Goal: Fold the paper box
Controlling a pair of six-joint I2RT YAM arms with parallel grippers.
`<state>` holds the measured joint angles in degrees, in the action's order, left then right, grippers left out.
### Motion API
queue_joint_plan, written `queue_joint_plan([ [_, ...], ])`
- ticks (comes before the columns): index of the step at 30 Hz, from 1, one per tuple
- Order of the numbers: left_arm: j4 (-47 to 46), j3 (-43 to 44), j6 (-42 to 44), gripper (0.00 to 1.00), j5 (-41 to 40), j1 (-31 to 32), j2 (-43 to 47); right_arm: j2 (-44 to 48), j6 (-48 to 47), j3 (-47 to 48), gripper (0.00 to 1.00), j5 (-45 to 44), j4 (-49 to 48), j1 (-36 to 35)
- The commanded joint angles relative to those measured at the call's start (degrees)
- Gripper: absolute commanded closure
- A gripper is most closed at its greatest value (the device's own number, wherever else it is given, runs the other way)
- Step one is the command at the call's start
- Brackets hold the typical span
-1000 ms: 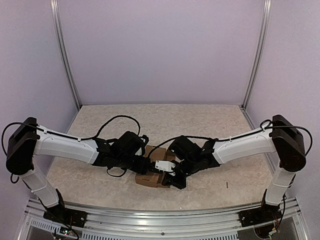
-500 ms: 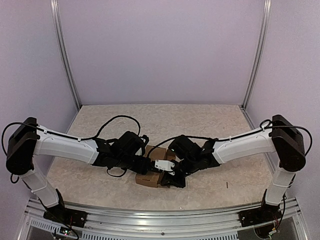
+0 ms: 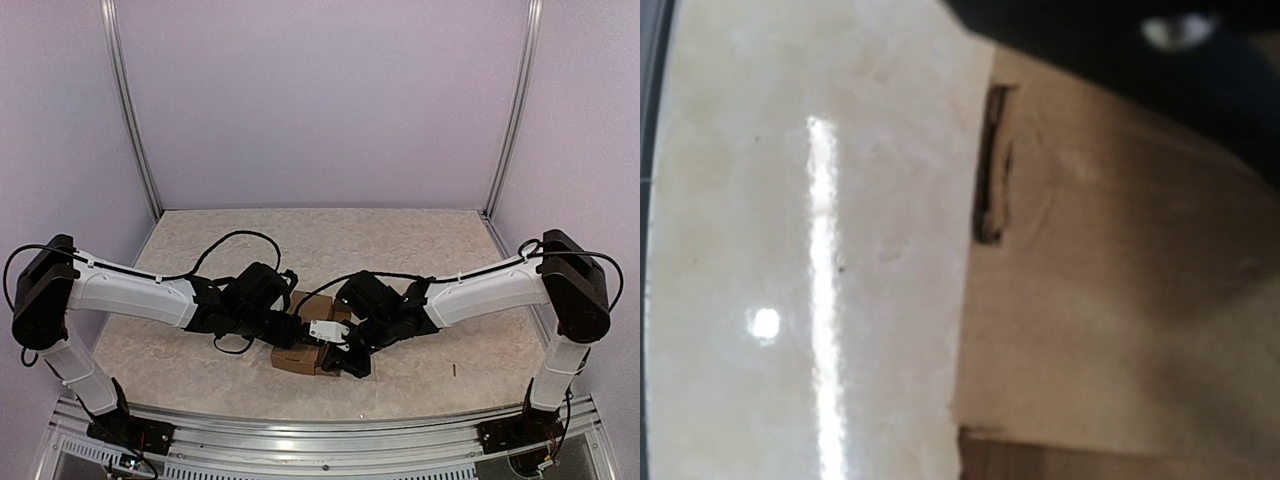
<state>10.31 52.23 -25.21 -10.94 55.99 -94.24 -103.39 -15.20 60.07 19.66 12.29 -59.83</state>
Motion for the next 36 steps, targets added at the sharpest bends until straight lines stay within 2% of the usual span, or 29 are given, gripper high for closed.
queue_joint_plan([
  [1,3.0,-1.0,1.1,0.31,0.6,-0.1,-1.0,0.3,1.4,0.7,1.00,-0.8,0.7,0.2],
  [16,3.1,-0.9,-0.5,0.31,0.6,0.1,-1.7,-3.9,3.1,6.1,1.00,2.1,3.0,0.2],
  [21,2.9,-0.4,1.2,0.31,-1.8,-0.1,-1.2,-1.8,1.4,6.4,0.99,1.3,4.8,0.5],
  [26,1.3,0.0,3.5,0.26,-5.9,1.0,4.7,5.9,-1.7,5.1,0.77,2.4,6.9,5.5],
  [29,2.2,0.2,1.7,0.21,-5.8,0.7,8.7,9.5,-3.6,5.1,0.68,3.7,7.8,8.8],
  [32,4.6,0.7,-1.9,0.20,-3.9,0.1,9.1,11.3,-4.7,5.5,0.64,2.7,7.4,11.2],
  [36,7.4,2.6,-4.2,0.20,-1.2,0.0,4.9,12.8,-3.7,6.2,0.62,3.6,6.5,16.0],
])
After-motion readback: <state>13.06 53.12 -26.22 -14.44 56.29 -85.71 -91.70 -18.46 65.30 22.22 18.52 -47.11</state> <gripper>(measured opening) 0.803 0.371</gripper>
